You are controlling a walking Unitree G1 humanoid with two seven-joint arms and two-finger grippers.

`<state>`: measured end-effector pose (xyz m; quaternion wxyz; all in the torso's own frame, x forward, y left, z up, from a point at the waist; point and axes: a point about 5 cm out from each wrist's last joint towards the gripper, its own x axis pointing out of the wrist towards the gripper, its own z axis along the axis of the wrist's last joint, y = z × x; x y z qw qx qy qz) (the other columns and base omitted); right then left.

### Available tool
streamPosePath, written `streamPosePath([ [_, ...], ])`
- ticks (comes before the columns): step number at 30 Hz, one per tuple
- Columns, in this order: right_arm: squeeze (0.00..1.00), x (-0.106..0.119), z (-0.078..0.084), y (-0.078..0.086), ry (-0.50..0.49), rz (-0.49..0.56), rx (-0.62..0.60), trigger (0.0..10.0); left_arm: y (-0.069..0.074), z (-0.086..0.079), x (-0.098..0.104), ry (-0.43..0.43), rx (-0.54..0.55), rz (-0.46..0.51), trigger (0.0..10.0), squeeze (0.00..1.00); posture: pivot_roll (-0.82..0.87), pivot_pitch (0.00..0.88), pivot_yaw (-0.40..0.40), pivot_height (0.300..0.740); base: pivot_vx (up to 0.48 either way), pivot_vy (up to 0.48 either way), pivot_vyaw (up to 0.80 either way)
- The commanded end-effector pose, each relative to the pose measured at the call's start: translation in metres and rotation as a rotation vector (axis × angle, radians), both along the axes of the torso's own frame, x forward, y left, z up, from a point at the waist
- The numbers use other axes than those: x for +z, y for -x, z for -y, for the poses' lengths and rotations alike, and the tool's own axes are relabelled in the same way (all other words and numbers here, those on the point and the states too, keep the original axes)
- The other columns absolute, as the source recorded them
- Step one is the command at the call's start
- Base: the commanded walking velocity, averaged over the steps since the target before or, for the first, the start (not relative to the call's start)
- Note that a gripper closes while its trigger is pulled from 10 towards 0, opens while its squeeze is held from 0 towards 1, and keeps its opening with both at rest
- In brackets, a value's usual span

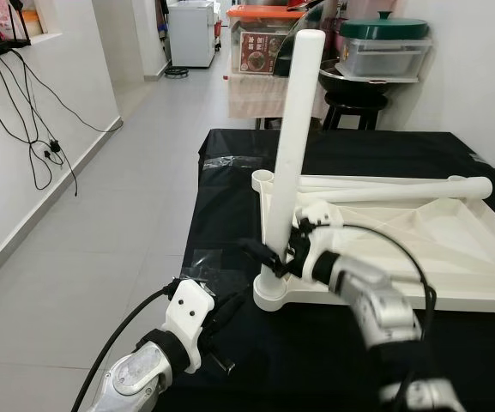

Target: Building children table

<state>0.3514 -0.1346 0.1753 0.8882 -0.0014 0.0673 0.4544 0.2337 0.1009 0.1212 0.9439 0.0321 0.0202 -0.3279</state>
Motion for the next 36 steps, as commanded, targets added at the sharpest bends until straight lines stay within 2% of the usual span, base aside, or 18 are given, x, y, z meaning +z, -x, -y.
streamPosePath([
  [1, 0.00, -0.002, -0.001, 0.000, 0.007, -0.008, 0.072, 10.0, 0.001, 0.000, -0.002, -0.008, 0.002, 0.000, 10.0, 0.00, 0.03, 0.000, -0.053, 0.740, 0.000, 0.000, 0.00],
  [7, 0.00, 0.005, 0.008, -0.007, 0.033, -0.035, 0.183, 10.0, 0.002, 0.001, -0.003, -0.011, 0.004, -0.001, 10.0, 0.00, 0.04, 0.000, -0.056, 0.740, 0.000, 0.000, 0.00],
  [8, 0.00, 0.006, 0.009, -0.008, 0.025, -0.050, 0.210, 8.2, 0.002, 0.001, -0.003, -0.012, 0.005, -0.001, 10.0, 0.00, 0.05, 0.000, -0.057, 0.740, 0.000, 0.000, 0.00],
  [9, 0.00, 0.007, 0.011, -0.009, 0.014, -0.062, 0.233, 0.4, 0.003, 0.001, -0.003, -0.012, 0.006, -0.001, 10.0, 0.00, 0.05, 0.000, -0.056, 0.740, 0.000, 0.000, 0.00],
  [11, 0.00, 0.007, 0.012, -0.010, 0.006, -0.070, 0.246, 0.0, 0.003, 0.001, -0.003, -0.012, 0.006, -0.001, 10.0, 0.00, 0.05, 0.000, -0.056, 0.740, 0.000, 0.000, 0.00],
  [21, 0.00, -0.012, 0.029, -0.009, -0.007, -0.085, 0.157, 0.0, 0.004, 0.000, -0.002, -0.010, 0.004, 0.000, 10.0, 0.00, 0.04, 0.000, -0.043, 0.740, 0.000, 0.000, 0.00],
  [25, 0.00, -0.016, 0.038, -0.010, 0.022, -0.068, 0.071, 0.0, 0.005, 0.000, -0.001, -0.007, 0.003, -0.001, 10.0, 0.00, 0.04, 0.000, -0.041, 0.740, 0.000, 0.000, 0.00],
  [28, 0.00, -0.024, 0.038, -0.003, 0.044, -0.063, -0.093, 0.0, 0.007, -0.003, 0.001, -0.004, 0.007, 0.000, 10.0, 0.00, 0.03, 0.000, -0.050, 0.740, 0.000, 0.000, 0.00],
  [30, 0.00, -0.024, 0.039, -0.004, 0.043, -0.060, -0.092, 0.0, 0.007, -0.003, 0.001, -0.004, 0.007, 0.000, 10.0, 0.00, 0.03, 0.000, -0.050, 0.740, 0.000, 0.000, 0.00],
  [32, 0.00, -0.032, 0.032, -0.004, 0.014, -0.078, -0.276, 0.0, 0.007, -0.004, 0.001, -0.004, 0.010, 0.001, 10.0, 0.00, 0.02, 0.000, -0.049, 0.740, 0.000, 0.000, 0.00],
  [33, 0.00, -0.048, 0.002, 0.015, -0.057, -0.119, -0.412, 0.0, 0.007, -0.006, 0.001, -0.004, 0.009, -0.001, 10.0, 0.00, 0.02, 0.000, -0.035, 0.740, 0.000, 0.000, 0.00],
  [34, 0.00, -0.048, 0.002, 0.015, -0.057, -0.119, -0.412, 0.0, 0.007, -0.006, 0.001, -0.004, 0.009, -0.001, 10.0, 0.00, 0.02, 0.000, -0.035, 0.740, 0.000, 0.000, 0.00],
  [35, 0.00, -0.053, -0.018, 0.030, -0.044, -0.120, -0.488, 0.0, 0.007, -0.007, 0.001, -0.006, 0.008, -0.003, 10.0, 0.00, 0.02, 0.000, -0.026, 0.740, 0.000, 0.000, 0.00],
  [36, 0.00, -0.051, -0.023, 0.035, -0.058, -0.114, -0.565, 0.0, 0.006, -0.008, 0.001, -0.009, 0.007, -0.005, 10.0, 0.00, 0.01, 0.000, -0.013, 0.740, 0.000, 0.000, 0.00],
])
